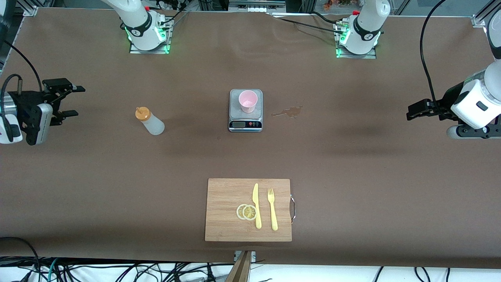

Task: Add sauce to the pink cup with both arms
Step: 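Set the bottle down, open the right gripper and withdraw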

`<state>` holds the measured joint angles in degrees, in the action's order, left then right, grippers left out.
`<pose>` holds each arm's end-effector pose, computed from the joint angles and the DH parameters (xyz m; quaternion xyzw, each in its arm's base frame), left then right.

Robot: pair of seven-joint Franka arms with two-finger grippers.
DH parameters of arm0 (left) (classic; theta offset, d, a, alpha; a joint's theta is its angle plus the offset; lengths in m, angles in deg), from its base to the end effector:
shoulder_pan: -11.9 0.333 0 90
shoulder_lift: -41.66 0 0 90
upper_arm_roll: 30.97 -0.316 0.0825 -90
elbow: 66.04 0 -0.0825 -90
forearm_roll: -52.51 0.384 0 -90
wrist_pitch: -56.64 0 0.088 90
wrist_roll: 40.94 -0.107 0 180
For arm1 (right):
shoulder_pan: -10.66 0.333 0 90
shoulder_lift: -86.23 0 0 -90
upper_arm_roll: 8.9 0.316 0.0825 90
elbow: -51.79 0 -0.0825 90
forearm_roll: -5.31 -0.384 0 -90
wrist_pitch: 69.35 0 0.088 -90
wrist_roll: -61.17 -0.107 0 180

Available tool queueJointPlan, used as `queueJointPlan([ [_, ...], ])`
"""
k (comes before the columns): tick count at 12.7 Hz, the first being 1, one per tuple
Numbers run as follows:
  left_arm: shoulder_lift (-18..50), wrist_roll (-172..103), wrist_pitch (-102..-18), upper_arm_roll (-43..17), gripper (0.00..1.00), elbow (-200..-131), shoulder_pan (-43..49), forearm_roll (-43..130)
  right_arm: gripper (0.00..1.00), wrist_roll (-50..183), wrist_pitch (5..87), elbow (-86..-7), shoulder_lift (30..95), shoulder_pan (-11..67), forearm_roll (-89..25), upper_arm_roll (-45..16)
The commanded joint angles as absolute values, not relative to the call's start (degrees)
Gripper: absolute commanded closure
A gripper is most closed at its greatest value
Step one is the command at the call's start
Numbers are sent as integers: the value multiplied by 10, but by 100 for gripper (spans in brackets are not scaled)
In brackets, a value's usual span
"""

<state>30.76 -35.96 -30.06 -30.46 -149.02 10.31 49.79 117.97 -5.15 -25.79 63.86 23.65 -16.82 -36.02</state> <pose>0.6028 -0.0269 0.5670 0.9974 0.0252 -0.0640 0.0207 0.5967 -0.0492 0.4923 -0.8799 -0.3654 0.1734 0.2495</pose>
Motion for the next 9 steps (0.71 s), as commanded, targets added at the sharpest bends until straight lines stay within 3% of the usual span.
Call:
queueJointPlan([
  [1,303,-370,-291,-304,0,-1478,104,496,1,1016,-14,-324,737,183,-80,-247],
  [6,303,-371,-291,-304,0,-1478,104,496,1,833,129,-501,875,145,42,-155],
  [9,303,-371,-291,-304,0,-1478,104,496,1,732,165,-510,883,145,55,-118],
])
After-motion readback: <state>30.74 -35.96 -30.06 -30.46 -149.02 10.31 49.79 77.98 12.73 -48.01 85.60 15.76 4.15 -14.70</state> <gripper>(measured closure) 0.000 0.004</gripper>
